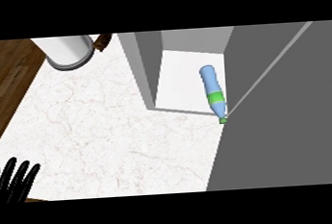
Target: Pick up the bottled water, place it into the cabinet and close the cabinet
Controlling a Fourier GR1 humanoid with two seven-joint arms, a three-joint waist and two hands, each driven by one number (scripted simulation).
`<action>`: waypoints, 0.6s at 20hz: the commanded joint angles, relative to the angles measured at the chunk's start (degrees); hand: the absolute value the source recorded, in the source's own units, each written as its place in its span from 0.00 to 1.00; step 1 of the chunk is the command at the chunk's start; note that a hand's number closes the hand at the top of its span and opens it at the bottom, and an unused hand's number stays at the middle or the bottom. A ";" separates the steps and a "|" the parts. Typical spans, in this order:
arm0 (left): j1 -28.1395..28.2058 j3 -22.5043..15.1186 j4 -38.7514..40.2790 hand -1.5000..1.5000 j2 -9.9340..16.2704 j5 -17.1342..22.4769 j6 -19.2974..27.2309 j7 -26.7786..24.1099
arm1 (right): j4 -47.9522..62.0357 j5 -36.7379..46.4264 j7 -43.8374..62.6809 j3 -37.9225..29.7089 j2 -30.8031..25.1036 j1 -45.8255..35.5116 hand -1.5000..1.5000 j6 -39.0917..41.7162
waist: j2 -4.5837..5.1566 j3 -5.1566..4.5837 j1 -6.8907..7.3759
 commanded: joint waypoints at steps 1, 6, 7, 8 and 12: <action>0.27 0.75 1.15 0.00 1.09 0.87 -2.32 -0.07 | -0.87 0.80 8.86 6.36 0.25 -7.32 1.00 4.05 | 0.71 -0.14 1.15; 0.11 2.64 1.01 0.00 3.55 0.97 -4.25 -0.32 | 2.20 -2.58 13.46 6.04 4.72 -12.25 1.00 1.70 | 1.04 -0.26 2.66; -0.07 3.35 0.97 0.00 3.95 1.27 -4.19 -0.30 | 3.48 -3.17 14.48 6.42 5.35 -13.39 1.00 1.94 | 1.04 -0.16 2.75; -0.63 3.29 0.51 0.00 3.81 1.60 -4.18 0.17 | 3.70 -3.90 15.60 7.09 6.44 -13.89 1.00 1.54 | 1.06 -0.18 2.23; -0.84 3.87 0.49 0.00 4.20 2.09 -4.89 0.41 | 6.48 -6.07 19.18 5.91 10.62 -17.67 1.00 -0.04 | 1.36 -0.19 2.95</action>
